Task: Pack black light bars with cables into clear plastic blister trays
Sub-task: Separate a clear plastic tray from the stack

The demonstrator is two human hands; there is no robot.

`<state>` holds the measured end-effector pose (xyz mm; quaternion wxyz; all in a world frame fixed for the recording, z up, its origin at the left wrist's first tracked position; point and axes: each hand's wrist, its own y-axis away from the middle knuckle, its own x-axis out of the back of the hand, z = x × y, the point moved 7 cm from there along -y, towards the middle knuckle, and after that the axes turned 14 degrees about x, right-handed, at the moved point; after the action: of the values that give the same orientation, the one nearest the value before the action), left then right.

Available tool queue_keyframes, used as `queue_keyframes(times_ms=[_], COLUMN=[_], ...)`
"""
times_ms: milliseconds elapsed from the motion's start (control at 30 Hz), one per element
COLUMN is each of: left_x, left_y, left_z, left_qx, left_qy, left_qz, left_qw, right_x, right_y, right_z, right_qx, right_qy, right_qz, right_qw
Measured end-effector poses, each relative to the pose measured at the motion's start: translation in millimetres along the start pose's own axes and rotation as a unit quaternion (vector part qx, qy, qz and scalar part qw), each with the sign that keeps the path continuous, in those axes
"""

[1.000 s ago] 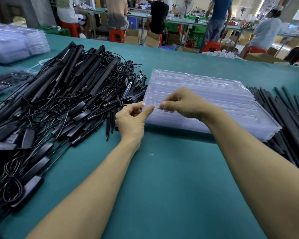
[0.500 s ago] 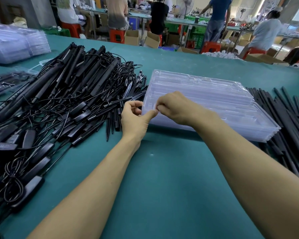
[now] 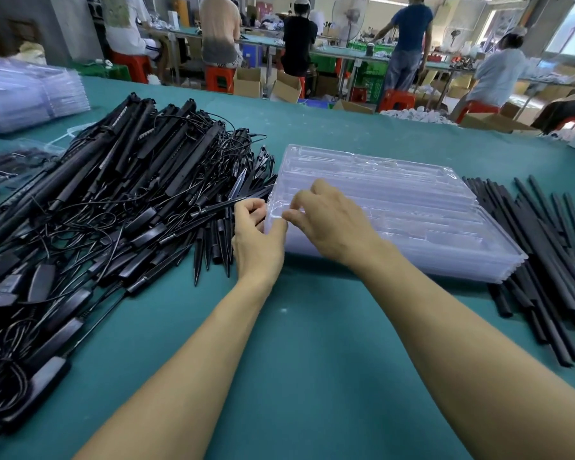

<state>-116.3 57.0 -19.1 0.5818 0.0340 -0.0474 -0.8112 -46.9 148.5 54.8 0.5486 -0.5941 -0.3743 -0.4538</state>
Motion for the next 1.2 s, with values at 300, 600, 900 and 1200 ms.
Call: queue_keyframes(times_ms=[300, 600, 900, 1200], left_x=[1.9, 2.3, -6.6, -10.3], left_y=[1.9, -2.9, 2.2, 5.6], left_z=[-0.7, -2.3, 4.3, -0.3], left_qx=[-0.028, -0.012, -0.066, -0.062], left_qy=[-0.02, -0.068, -0.107, -0.234], left_qz=[0.059, 0.064, 0.078, 0.047], left_qw=[0.998, 0.996, 0.989, 0.969], right_x=[15.4, 8.6, 9.4, 109.2], right_y=[10.9, 1.0, 1.9, -19.4], right_z=[9.5, -5.6, 6.5, 52.2], right_qx=[0.038, -0.029, -0.034, -0.131], right_qy=[0.009, -0.001, 0.034, 0.017], right_qz=[-0.041, 0.0, 0.024, 0.245], right_qw=[0.998, 1.0, 0.999, 0.96])
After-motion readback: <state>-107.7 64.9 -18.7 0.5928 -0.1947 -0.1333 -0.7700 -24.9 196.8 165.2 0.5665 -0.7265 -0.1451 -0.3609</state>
